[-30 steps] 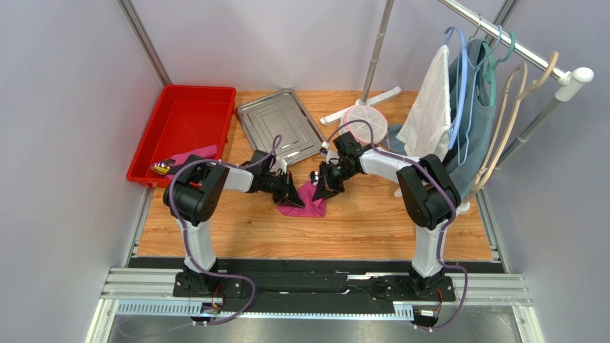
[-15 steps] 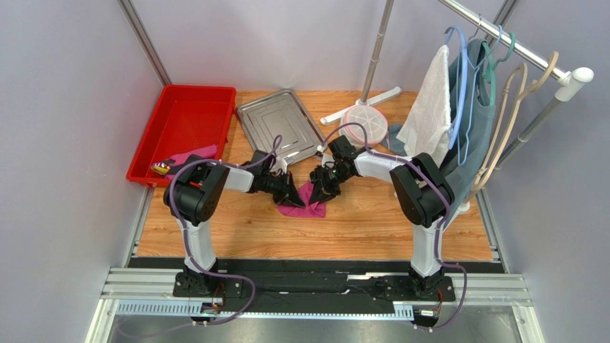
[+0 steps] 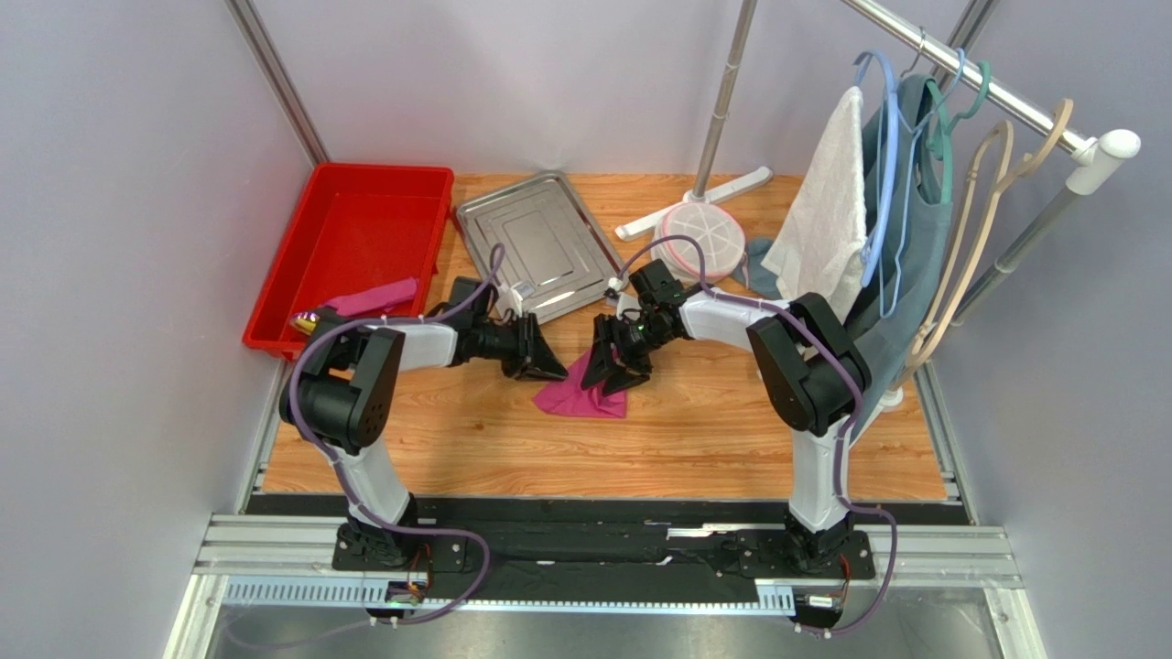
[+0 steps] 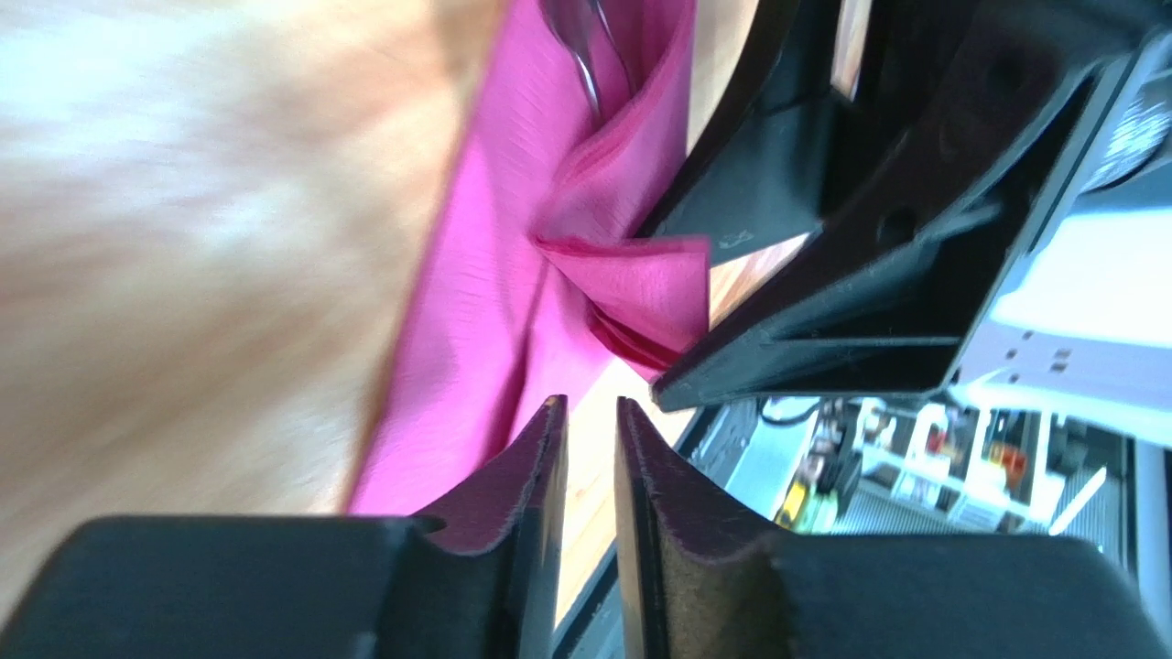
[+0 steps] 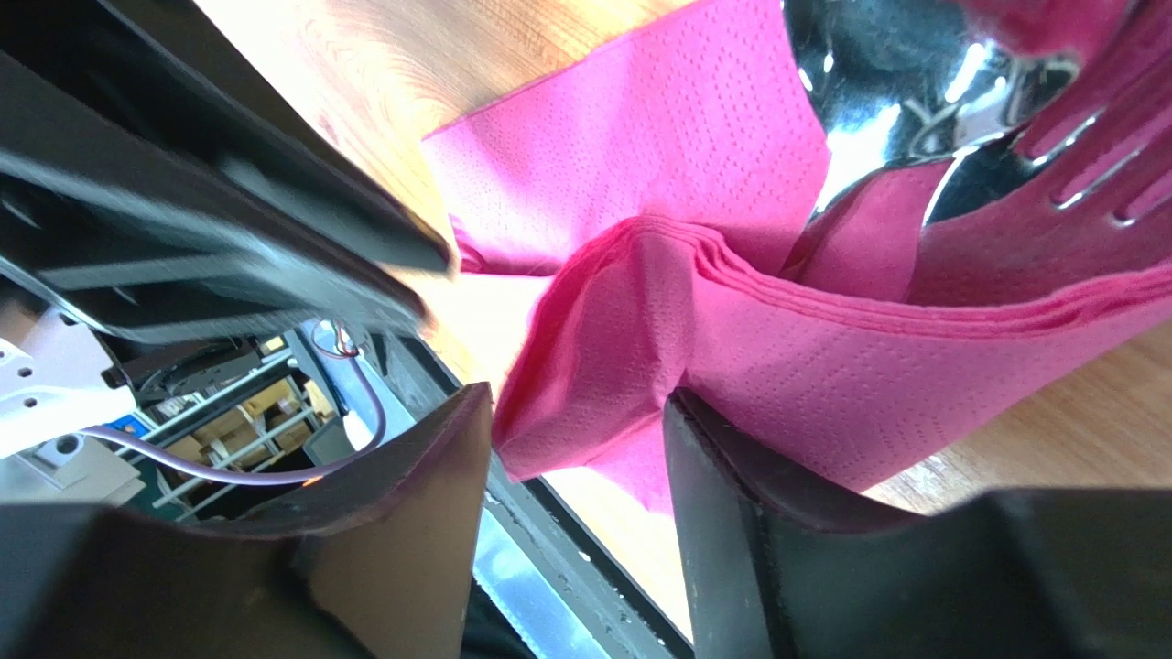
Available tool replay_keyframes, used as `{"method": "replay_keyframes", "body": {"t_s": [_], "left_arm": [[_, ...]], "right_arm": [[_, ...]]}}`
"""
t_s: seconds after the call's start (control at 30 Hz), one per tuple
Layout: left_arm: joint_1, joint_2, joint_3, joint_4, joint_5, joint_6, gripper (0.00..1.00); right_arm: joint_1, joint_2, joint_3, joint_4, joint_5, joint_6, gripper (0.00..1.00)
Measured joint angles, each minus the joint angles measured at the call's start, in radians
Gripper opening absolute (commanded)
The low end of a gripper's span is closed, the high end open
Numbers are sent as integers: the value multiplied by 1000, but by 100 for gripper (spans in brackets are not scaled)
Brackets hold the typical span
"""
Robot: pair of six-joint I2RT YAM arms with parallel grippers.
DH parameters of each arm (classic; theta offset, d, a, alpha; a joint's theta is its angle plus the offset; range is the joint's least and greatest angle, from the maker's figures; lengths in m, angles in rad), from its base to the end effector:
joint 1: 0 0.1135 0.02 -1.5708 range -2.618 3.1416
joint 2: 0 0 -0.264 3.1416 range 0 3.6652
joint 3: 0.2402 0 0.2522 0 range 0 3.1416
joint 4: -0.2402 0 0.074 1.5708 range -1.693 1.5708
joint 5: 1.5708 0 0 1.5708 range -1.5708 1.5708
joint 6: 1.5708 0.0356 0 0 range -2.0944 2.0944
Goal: Place the utensils on the paper napkin and roll it up
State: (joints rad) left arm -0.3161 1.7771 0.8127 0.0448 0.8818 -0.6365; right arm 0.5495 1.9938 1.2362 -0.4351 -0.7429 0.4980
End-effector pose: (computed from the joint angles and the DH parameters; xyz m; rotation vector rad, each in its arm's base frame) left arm 0.2971 -0.1261 0.1280 -0.0058 2.6080 -1.4788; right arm 0.3154 0.2214 0.1363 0.2834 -2.8210 -1.2243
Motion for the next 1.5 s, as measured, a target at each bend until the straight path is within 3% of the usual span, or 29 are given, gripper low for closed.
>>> {"method": "replay_keyframes", "body": {"t_s": [0.03,0.23,0.33,0.53,1.1,1.2,1.33,1.5], "left_arm": [[12,-4,0,-1,1,1,34],[55,-10,3,1,5,-10,35],[47,-2,28,11,11,-31,37],[14,47,98,65,16,-79,42],[-75,196,161,207,77,-196,39],[-85,208,163,215,83,-196,36],[-87,219,163,189,95,-182,22],[-88,219,163,121,110,-121,11]], "right_arm": [[0,0,0,2,0,3,65],[0,0,0,11,-11,7,67],[0,0,0,17,-13,10,78],[0,0,0,31,-30,15,87],[0,0,0,53,-37,29,85],[0,0,0,52,-39,28,86],[0,0,0,56,-38,29,86],[0,0,0,58,-39,29,86]]}}
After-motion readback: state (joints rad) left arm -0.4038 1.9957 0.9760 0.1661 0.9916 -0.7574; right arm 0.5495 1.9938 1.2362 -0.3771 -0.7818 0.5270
